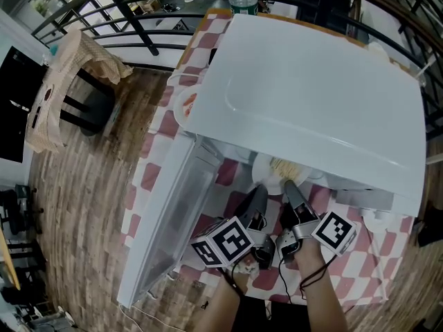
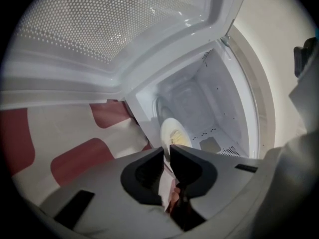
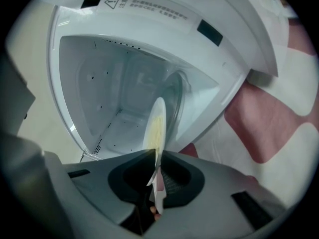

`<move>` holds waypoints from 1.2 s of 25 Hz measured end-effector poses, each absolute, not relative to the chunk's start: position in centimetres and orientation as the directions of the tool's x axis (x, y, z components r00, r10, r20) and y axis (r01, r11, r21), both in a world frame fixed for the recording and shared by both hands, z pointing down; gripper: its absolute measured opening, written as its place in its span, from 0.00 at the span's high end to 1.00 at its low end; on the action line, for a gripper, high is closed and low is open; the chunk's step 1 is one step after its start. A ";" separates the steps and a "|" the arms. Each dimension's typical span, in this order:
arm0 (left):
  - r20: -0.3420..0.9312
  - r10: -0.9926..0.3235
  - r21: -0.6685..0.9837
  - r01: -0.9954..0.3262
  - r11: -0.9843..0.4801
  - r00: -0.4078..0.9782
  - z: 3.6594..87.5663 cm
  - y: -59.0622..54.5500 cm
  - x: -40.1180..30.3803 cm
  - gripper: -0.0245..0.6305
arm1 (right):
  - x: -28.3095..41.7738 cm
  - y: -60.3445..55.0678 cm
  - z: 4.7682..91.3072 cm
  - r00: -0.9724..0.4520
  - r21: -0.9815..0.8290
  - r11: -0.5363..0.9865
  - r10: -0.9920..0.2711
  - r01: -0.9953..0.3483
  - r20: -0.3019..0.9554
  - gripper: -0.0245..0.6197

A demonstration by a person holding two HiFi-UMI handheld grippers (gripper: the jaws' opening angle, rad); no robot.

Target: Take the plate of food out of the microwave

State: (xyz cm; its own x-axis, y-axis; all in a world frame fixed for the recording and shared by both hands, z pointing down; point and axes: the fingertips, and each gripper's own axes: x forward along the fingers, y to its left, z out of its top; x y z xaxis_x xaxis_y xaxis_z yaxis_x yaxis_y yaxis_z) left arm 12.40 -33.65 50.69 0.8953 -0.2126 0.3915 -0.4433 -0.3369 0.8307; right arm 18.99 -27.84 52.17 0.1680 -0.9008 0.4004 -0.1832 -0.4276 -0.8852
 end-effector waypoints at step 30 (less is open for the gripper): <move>0.365 -0.134 0.826 -0.387 -0.410 0.921 48.4 -30.1 9.6 0.85 | 15.7 -23.9 49.9 0.259 -0.889 -0.432 -0.886 -0.154 0.385 0.89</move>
